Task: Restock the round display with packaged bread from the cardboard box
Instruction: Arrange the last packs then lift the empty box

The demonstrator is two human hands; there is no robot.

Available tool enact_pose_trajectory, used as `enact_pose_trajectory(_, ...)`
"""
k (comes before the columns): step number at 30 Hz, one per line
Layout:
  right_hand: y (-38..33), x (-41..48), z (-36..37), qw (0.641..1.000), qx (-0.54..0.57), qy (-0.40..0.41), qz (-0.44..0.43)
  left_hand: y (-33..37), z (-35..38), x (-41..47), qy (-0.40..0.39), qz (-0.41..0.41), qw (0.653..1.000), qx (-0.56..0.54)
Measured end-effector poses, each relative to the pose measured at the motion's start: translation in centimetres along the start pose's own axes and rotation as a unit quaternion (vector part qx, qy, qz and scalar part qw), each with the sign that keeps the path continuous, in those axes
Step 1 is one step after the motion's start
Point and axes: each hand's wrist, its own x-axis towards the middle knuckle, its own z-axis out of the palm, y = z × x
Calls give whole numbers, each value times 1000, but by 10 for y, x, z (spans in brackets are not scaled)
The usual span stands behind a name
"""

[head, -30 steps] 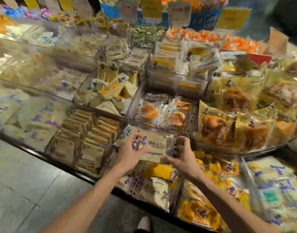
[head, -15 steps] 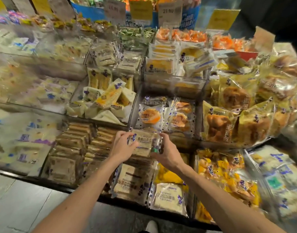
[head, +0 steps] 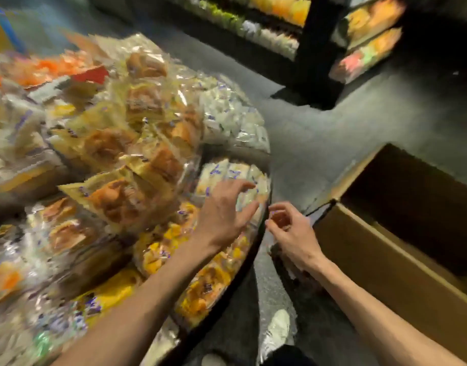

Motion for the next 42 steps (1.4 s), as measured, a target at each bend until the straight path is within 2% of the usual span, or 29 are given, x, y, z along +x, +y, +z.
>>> enact_pose_trajectory(2, 52, -20, -64, 992, -38, 101, 67, 44, 69, 27, -119, 59, 991, -15)
enact_pose_trajectory(5, 130, -69, -138, 955, -82, 218, 184, 98, 166, 41, -286, 136, 948, 19)
enact_pose_trajectory(8, 199, -119, -187, 903, -134, 265, 311, 134, 245, 41, -373, 182, 908, 54)
enact_pose_trajectory(11, 252, -155, -216, 851, -198, 247, 418, 158, 308, 40, -407, 210, 887, 62)
enact_pose_trajectory(14, 285, -172, -236, 822, -260, 210, 460, 176, 364, 45, -423, 258, 862, 105)
enact_pose_trajectory(19, 316, -164, -258, 822, -336, 103, 448, 174, 427, 53, -490, 300, 800, 175)
enact_pose_trajectory(25, 347, -141, -270, 814, -392, -20, 429, 167, 469, 80, -512, 369, 740, 234)
enact_pose_trajectory(27, 351, -131, -280, 814, -386, -37, 433, 175, 473, 94, -521, 390, 721, 238)
enact_pose_trajectory(30, 350, -110, -320, 822, -391, -12, 414, 198, 478, 124, -512, 408, 722, 223)
enact_pose_trajectory(36, 338, -48, -440, 829, -440, 25, 345, 270, 494, 214, -494, 341, 783, 163)
enact_pose_trajectory(42, 382, -10, -528, 848, -438, 6, 298, 322, 546, 267, -510, 285, 797, 155)
